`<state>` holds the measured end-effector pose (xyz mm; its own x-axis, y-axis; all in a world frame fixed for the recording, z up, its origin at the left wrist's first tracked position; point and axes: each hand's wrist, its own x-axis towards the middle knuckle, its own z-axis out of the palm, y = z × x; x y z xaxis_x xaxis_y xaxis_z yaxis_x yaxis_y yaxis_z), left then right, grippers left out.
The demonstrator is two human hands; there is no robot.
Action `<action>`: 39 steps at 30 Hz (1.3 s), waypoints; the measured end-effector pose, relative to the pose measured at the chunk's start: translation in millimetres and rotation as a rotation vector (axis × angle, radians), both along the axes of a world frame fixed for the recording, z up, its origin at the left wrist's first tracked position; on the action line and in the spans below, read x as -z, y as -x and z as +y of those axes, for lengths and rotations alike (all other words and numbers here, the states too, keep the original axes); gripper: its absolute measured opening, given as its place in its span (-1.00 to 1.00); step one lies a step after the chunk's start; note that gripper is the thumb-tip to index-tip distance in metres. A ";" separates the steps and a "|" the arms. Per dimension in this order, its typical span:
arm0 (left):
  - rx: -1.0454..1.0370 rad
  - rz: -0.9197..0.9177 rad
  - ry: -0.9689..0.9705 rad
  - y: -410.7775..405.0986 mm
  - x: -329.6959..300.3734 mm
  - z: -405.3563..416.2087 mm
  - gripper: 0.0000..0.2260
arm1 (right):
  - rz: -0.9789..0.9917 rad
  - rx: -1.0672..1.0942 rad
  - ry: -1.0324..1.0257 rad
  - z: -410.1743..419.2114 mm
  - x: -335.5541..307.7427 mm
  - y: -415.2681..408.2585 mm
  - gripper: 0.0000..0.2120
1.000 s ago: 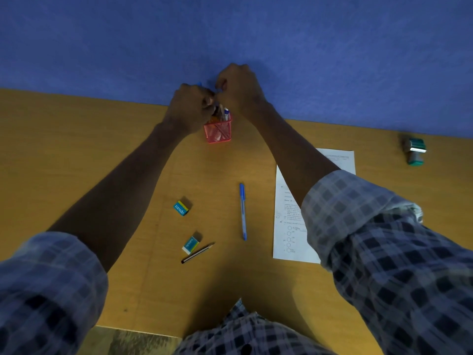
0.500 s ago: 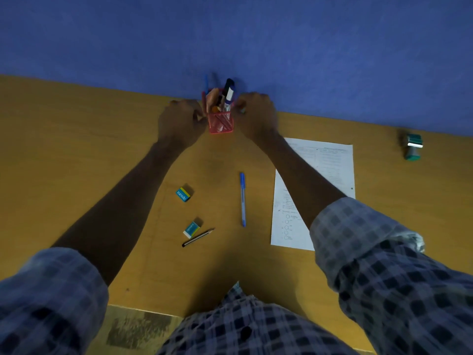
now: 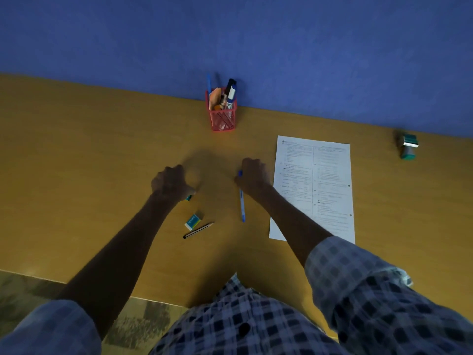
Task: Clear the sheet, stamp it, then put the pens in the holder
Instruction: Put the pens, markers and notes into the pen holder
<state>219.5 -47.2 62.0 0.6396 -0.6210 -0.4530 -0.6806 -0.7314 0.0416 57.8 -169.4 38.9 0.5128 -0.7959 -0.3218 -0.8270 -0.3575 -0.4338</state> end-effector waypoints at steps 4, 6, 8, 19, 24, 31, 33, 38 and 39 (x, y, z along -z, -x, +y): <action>-0.022 0.026 -0.027 5.2 1.0 2.1 -0.53 | -0.063 0.014 -0.030 -3.1 -3.1 -2.7 -0.81; -0.035 0.039 0.019 7.4 1.6 1.1 -0.60 | -0.112 0.051 -0.038 -7.4 -8.4 -5.1 -0.78; -0.045 0.053 0.115 5.9 0.3 -2.2 -0.64 | -0.201 0.125 -0.023 -14.8 -15.6 -8.6 -0.77; -0.113 0.333 1.007 -28.2 -53.7 -93.3 -0.70 | -0.847 0.330 0.116 -86.6 -95.6 -29.5 -0.80; -0.010 0.288 1.097 -42.8 -69.9 -142.6 -0.75 | -1.000 0.299 0.298 -100.8 -109.3 -47.6 -0.81; 0.161 0.086 0.971 -43.0 -53.4 -175.4 -0.84 | -0.761 0.094 0.480 -110.7 -99.9 -66.8 -0.80; 0.233 0.017 0.912 -45.2 -46.5 -179.0 -0.84 | -0.666 0.034 0.501 -112.8 -94.5 -70.0 -0.82; 0.447 -0.256 0.769 -51.4 -31.5 -179.0 -0.78 | -0.371 -0.037 0.522 -115.8 -78.5 -71.9 -0.79; 0.457 -0.298 0.757 -52.3 -28.7 -177.8 -0.76 | -0.334 -0.051 0.516 -114.4 -74.3 -71.2 -0.78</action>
